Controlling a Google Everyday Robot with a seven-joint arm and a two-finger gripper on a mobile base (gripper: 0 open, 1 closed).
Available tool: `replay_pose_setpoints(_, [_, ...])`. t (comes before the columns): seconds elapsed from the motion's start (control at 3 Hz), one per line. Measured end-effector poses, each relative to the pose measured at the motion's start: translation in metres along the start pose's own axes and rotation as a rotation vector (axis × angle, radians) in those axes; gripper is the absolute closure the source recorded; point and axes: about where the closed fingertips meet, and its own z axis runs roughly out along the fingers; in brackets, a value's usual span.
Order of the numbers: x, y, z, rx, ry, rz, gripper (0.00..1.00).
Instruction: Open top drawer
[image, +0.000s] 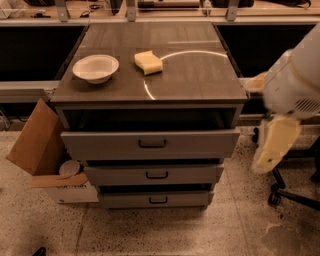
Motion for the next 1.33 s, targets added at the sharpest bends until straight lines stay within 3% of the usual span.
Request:
replay_pose_setpoints(0.33, [-0.019,0.026,0.066,-0.087,-0.088,-0.082,0.00])
replay_pose_setpoints(0.67, [-0.021,0.025,0.072,-0.087,-0.099,-0.090,0.00])
replay_pose_setpoints(1.0, [-0.027,0.014,0.120,-0.106,-0.087,-0.120,0.00])
replay_pose_setpoints(1.33, [-0.026,-0.012,0.180,-0.092,-0.062,-0.116,0.00])
